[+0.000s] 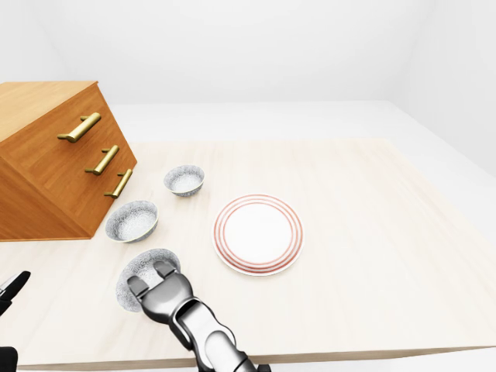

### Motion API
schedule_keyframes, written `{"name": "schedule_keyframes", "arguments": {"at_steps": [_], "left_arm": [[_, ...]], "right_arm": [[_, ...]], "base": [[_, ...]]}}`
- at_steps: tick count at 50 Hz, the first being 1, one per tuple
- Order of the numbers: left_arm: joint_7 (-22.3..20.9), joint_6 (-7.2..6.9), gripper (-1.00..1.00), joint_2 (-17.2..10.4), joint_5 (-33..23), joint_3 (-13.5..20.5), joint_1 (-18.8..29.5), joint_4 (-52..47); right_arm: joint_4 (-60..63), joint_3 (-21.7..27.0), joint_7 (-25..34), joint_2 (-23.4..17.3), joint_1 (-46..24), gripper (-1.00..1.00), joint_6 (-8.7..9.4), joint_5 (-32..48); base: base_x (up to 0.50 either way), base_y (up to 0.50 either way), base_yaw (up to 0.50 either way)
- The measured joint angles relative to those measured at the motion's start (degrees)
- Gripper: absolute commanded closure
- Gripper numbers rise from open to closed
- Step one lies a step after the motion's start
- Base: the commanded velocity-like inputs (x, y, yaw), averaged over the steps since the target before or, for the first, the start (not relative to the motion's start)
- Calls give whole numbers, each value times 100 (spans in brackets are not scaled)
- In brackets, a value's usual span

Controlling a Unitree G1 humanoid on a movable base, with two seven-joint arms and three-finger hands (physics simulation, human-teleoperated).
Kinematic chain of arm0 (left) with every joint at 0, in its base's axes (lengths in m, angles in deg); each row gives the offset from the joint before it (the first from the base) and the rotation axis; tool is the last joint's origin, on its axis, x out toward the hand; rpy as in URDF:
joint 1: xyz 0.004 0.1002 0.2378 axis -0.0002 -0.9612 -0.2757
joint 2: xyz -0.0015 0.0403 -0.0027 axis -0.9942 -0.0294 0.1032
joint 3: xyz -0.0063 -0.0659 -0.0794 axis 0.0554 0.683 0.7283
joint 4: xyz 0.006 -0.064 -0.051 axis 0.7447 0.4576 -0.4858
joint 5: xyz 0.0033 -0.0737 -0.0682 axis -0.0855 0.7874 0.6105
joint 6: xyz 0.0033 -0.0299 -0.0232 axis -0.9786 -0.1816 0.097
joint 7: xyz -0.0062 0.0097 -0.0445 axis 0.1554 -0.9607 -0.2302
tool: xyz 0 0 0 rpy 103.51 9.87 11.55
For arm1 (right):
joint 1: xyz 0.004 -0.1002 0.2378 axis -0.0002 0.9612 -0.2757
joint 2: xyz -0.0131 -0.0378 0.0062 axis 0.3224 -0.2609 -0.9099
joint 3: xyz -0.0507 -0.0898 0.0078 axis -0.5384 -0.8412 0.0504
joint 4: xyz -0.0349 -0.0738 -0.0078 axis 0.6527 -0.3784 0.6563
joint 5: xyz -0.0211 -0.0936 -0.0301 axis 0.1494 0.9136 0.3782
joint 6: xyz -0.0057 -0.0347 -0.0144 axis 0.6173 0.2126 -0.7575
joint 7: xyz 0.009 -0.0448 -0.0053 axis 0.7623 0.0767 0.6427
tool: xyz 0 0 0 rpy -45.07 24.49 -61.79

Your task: Put the bowl at the front on the plate.

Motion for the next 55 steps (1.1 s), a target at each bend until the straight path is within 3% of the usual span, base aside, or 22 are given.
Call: {"name": "schedule_keyframes", "arguments": {"at_steps": [12, 13, 14, 28, 55], "left_arm": [[-4, 0, -100, 2, 6, 15, 0, -33], [-4, 0, -100, 2, 7, 17, 0, -37], [-4, 0, -100, 2, 8, 18, 0, -40], [-5, 0, -100, -1, 4, 19, 7, -28], [1, 0, -100, -5, 9, 5, 8, 15]], "right_arm": [[-303, 102, -229, 24, -19, -100, 0, -103], [-321, 107, -246, 25, -20, -60, 0, -115], [-337, 114, -268, 28, -22, 100, 0, -128], [-232, 140, -537, 69, -85, 100, 0, -204], [390, 315, -252, 40, -321, 100, 0, 331]], "base": [[0, 0, 0], [0, 0, 0], [0, 0, 0], [0, 0, 0], [0, 0, 0]]}}
